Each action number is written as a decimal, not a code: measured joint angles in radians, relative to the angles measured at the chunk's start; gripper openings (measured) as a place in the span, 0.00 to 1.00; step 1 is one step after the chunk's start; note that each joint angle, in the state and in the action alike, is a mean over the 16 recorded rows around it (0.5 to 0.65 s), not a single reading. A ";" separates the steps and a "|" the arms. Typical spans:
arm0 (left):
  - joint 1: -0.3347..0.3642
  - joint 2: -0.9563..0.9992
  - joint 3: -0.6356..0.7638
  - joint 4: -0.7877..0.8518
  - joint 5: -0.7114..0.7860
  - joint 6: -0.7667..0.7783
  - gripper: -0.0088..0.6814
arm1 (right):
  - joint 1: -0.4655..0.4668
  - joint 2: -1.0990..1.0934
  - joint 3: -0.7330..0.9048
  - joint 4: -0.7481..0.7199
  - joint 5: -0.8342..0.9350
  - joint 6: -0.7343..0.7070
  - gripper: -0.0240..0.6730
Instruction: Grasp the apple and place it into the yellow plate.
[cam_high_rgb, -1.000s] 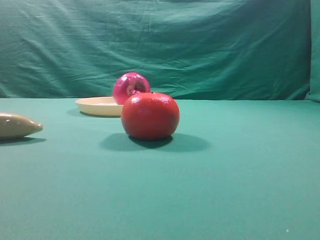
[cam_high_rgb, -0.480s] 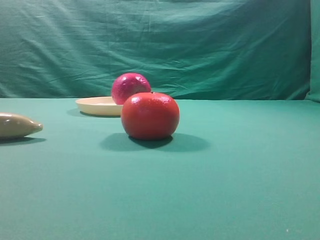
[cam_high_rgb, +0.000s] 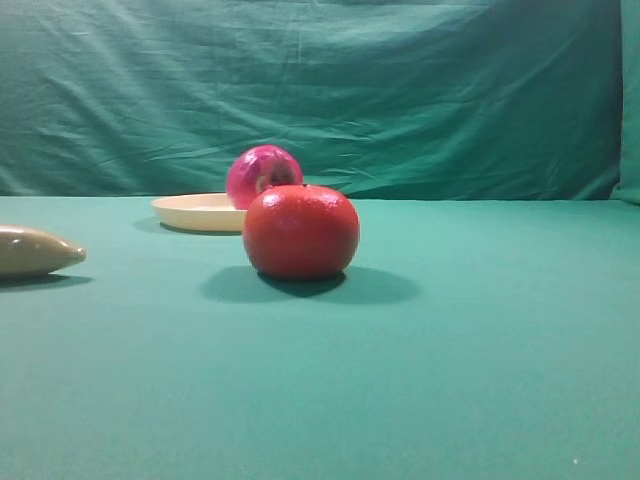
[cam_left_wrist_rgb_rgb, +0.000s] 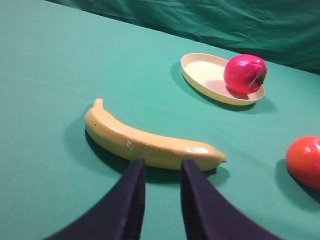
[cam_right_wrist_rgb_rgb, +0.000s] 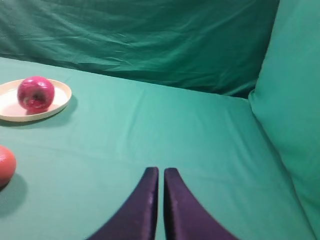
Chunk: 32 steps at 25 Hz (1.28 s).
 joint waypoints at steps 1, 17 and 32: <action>0.000 0.000 0.000 0.000 0.000 0.000 0.24 | -0.004 -0.006 0.020 0.004 -0.007 0.000 0.03; 0.000 0.000 0.000 0.000 0.000 0.000 0.24 | -0.016 -0.023 0.125 0.023 -0.039 0.000 0.03; 0.000 0.000 0.000 0.000 0.000 0.000 0.24 | -0.016 -0.023 0.125 0.024 -0.040 0.000 0.03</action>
